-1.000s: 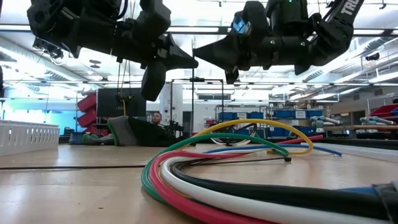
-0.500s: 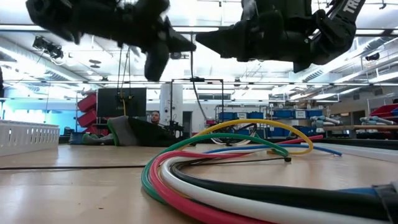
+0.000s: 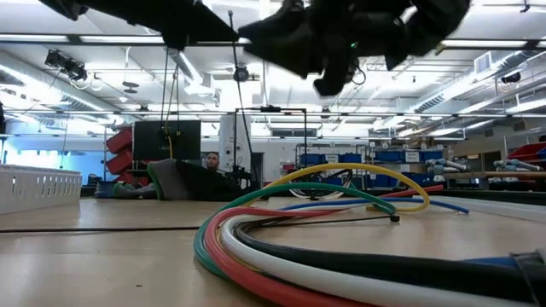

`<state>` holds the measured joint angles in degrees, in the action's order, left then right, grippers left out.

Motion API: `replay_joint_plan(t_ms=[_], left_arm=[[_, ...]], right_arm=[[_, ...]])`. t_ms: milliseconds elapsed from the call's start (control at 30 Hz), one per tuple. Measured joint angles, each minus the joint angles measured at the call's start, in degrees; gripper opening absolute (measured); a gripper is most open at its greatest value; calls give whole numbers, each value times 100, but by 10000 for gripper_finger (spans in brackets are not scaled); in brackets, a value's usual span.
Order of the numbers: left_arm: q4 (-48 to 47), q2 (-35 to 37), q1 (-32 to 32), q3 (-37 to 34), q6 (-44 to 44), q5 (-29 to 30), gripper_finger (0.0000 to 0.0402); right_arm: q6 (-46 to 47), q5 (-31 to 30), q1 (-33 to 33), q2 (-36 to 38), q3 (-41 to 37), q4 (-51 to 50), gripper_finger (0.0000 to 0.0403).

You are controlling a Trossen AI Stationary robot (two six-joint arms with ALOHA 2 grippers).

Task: Ziptie cables
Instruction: Insert the top black zip tie pointed tail end through the slot to form a loop

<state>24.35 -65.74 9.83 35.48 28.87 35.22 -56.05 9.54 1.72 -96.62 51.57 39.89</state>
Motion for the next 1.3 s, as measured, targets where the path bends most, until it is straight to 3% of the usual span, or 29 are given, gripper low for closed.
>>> replay_joint_plan(t_ms=[167,333,533,767,1300], left_arm=[[-505,580,-146,0,-1141,-653,0],[-1292,1231,-396,190,-2089,-1340,0],[-2406,1482,-811,679,-3275,-2289,0],[-2161,1345,-1257,797,-4571,-3514,0],[-2188,1272,-1739,981,-4576,-3770,0]], right_arm=[[-2375,-1726,304,0,371,-759,203],[-4332,-2598,540,0,433,-671,190],[-5762,-2637,599,0,433,-867,189],[-6397,-2492,481,-9,433,-932,192],[-6549,-2101,524,-11,433,-822,188]])
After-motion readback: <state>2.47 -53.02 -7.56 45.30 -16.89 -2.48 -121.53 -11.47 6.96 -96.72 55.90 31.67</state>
